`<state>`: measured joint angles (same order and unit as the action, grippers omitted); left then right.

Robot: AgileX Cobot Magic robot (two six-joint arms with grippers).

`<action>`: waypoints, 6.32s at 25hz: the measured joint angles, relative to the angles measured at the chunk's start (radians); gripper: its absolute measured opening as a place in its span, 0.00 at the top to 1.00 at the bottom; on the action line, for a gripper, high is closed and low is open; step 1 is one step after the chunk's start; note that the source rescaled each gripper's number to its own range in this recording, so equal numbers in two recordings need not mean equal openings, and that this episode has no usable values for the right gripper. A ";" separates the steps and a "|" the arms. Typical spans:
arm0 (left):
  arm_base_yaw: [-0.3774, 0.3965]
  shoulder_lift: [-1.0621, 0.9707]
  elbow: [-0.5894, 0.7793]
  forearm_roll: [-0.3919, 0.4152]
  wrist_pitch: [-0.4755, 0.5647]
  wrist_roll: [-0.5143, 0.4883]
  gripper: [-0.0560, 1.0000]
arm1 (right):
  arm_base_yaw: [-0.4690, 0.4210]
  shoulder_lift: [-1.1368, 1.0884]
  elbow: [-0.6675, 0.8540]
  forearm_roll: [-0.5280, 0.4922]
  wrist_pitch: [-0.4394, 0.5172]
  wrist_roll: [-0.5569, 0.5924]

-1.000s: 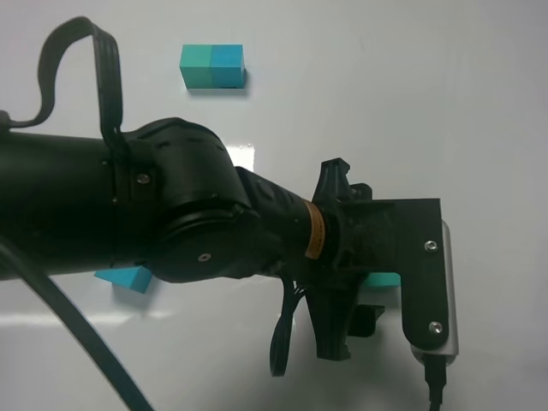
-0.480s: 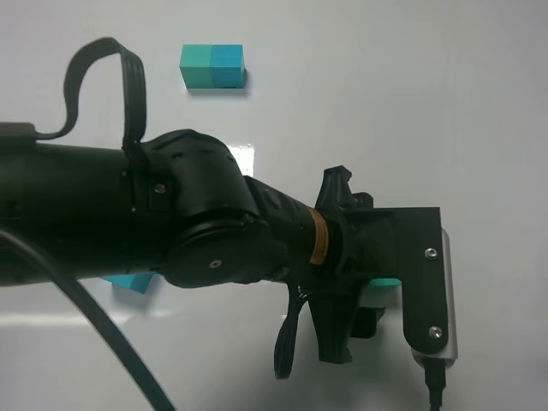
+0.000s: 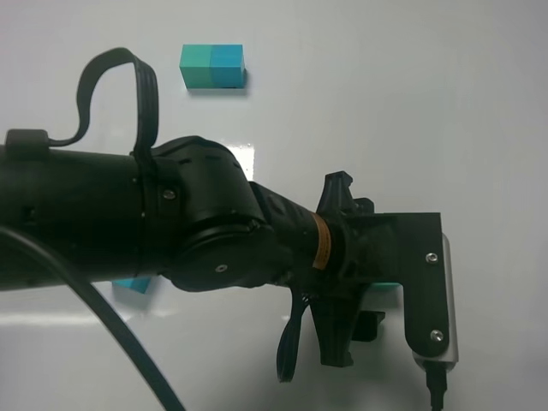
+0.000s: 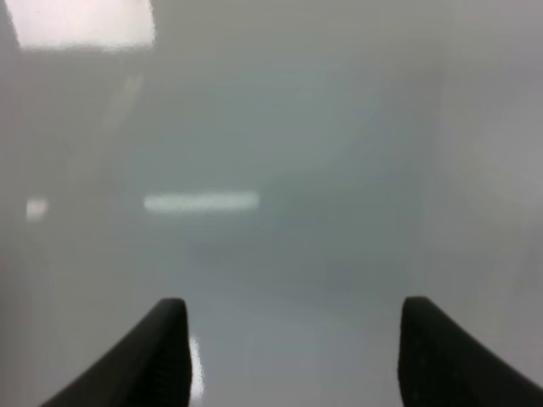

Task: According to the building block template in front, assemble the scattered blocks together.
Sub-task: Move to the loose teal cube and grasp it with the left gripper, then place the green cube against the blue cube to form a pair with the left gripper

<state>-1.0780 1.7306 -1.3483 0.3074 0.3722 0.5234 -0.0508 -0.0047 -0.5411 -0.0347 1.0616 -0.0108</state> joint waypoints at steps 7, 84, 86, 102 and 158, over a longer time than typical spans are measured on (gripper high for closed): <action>0.000 0.000 0.000 -0.005 0.000 -0.001 0.61 | 0.000 0.000 0.000 0.000 0.000 0.000; 0.163 -0.944 0.288 0.209 0.851 0.272 0.93 | 0.000 0.000 0.000 0.000 0.000 0.000; 0.250 -0.942 0.288 0.171 0.851 0.317 0.93 | 0.000 0.000 0.000 0.000 0.000 0.000; 0.532 -0.719 0.288 -0.060 0.647 0.684 0.93 | 0.000 0.000 0.000 0.000 0.000 0.000; 0.537 -0.548 0.298 -0.362 0.494 0.861 0.93 | 0.000 0.000 0.000 0.000 0.000 0.000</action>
<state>-0.5407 1.1828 -1.0507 -0.0551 0.8657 1.3845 -0.0508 -0.0047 -0.5411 -0.0347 1.0616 -0.0108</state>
